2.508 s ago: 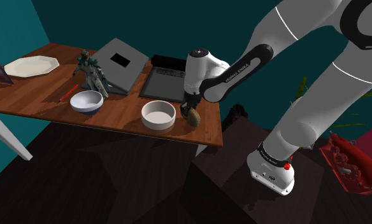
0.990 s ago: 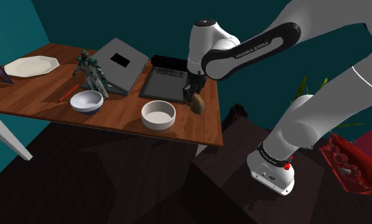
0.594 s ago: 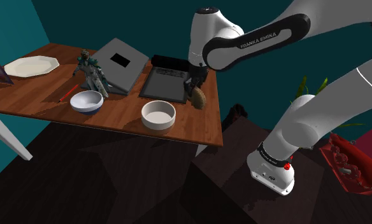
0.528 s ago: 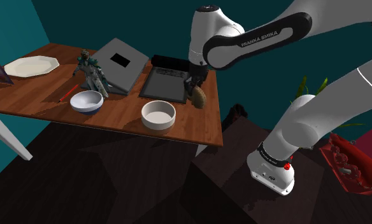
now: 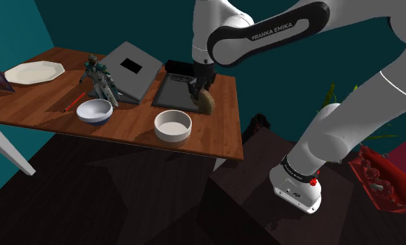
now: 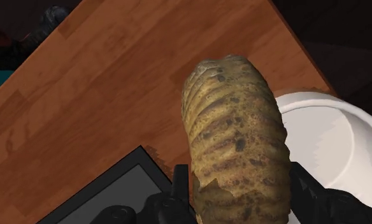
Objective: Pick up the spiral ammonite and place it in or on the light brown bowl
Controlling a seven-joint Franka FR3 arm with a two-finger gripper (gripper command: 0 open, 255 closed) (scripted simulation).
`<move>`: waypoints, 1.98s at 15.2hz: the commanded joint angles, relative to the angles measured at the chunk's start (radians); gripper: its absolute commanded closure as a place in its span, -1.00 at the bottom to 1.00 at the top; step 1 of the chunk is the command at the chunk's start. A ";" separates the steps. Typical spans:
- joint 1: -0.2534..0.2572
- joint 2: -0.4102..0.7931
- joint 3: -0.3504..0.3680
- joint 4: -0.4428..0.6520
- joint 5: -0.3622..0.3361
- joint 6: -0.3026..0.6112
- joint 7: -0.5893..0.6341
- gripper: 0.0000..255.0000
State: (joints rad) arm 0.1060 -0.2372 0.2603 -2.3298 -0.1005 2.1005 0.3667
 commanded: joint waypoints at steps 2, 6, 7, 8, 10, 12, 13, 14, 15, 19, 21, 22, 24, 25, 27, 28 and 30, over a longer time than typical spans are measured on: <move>0.011 0.102 0.036 0.123 -0.021 -0.031 0.059 1.00; 0.032 0.239 0.073 0.297 -0.062 -0.086 0.133 1.00; 0.045 0.300 0.087 0.378 -0.082 -0.114 0.163 1.00; 0.046 0.304 0.085 0.369 -0.084 -0.101 0.166 1.00; 0.047 0.312 0.084 0.352 -0.090 -0.077 0.172 1.00; 0.047 0.322 0.084 0.336 -0.095 -0.052 0.179 1.00; 0.047 0.327 0.083 0.328 -0.099 -0.040 0.182 1.00; 0.048 0.332 0.083 0.321 -0.102 -0.028 0.186 1.00; 0.048 0.338 0.082 0.313 -0.105 -0.016 0.189 1.00; 0.049 0.361 0.080 0.286 -0.121 0.032 0.205 1.00; 0.050 0.375 0.079 0.274 -0.129 0.056 0.213 1.00; 0.050 0.381 0.078 0.268 -0.134 0.067 0.217 1.00; 0.051 0.396 0.077 0.258 -0.143 0.091 0.226 1.00; 0.052 0.402 0.076 0.254 -0.147 0.100 0.230 1.00; 0.052 0.402 0.076 0.253 -0.147 0.100 0.230 1.00; 0.052 0.402 0.076 0.253 -0.147 0.100 0.230 1.00; 0.052 0.402 0.076 0.254 -0.147 0.100 0.230 1.00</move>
State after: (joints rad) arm 0.1578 0.1642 0.3360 -2.0766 -0.2474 2.1998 0.5962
